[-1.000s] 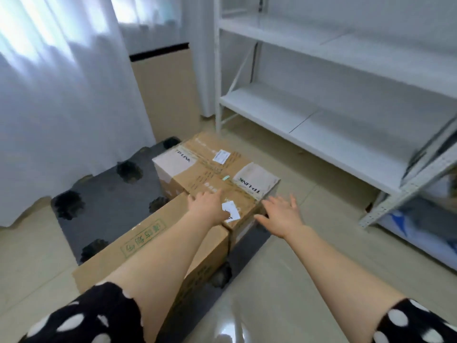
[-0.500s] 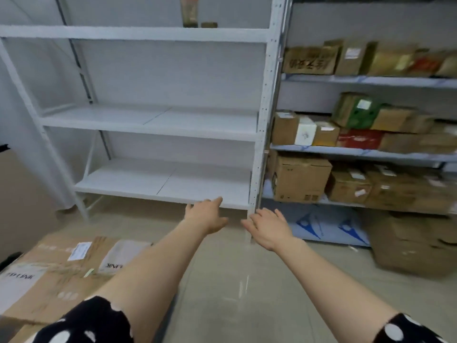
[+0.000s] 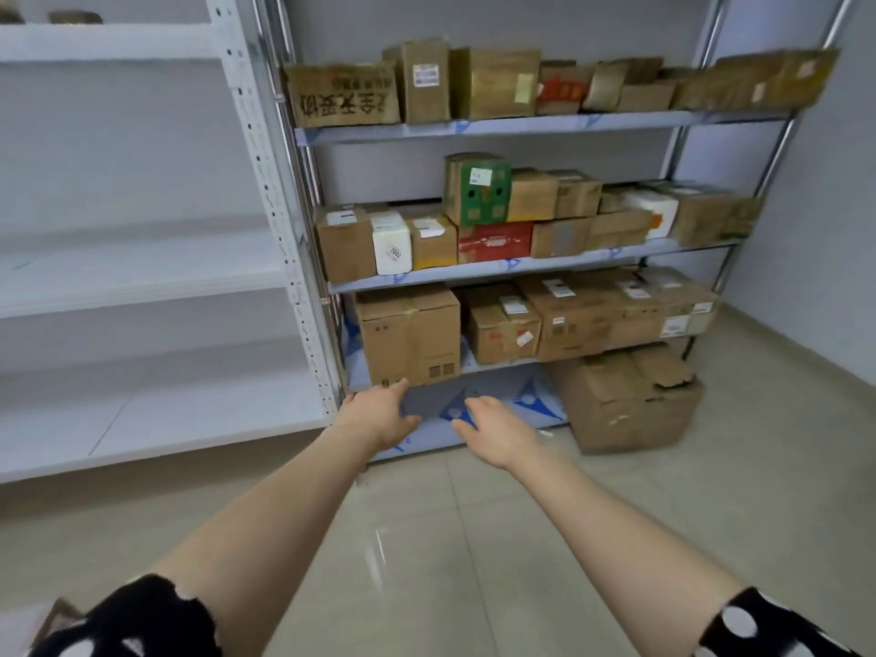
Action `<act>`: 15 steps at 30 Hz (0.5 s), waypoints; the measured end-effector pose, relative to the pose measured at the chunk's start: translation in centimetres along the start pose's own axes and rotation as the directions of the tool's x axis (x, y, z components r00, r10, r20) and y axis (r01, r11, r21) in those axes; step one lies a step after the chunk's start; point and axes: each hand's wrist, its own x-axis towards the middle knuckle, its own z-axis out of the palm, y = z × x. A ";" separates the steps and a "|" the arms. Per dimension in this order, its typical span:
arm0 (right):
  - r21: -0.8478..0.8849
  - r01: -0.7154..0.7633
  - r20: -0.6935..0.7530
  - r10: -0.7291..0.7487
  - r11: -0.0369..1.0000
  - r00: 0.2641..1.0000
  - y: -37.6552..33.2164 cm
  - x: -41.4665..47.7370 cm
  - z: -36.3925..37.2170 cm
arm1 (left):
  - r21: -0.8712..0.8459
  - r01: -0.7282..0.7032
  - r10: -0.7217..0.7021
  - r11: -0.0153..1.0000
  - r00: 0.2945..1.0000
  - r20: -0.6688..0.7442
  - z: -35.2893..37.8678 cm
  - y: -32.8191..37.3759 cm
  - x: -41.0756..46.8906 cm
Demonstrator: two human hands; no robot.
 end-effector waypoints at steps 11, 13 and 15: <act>-0.033 -0.220 -0.011 0.220 0.975 0.975 9.4 12.3 -3.7 | 0.022 -0.169 0.167 0.985 0.982 0.088 -0.4 6.4 17.6; -0.057 -0.286 -0.022 0.285 0.957 0.958 12.1 14.1 -4.8 | 0.018 -0.222 0.218 0.975 0.968 0.126 -0.3 8.8 21.1; -0.060 -0.342 -0.043 0.340 0.938 0.939 15.0 15.5 -5.8 | 0.015 -0.269 0.264 0.963 0.954 0.141 0.0 11.5 24.5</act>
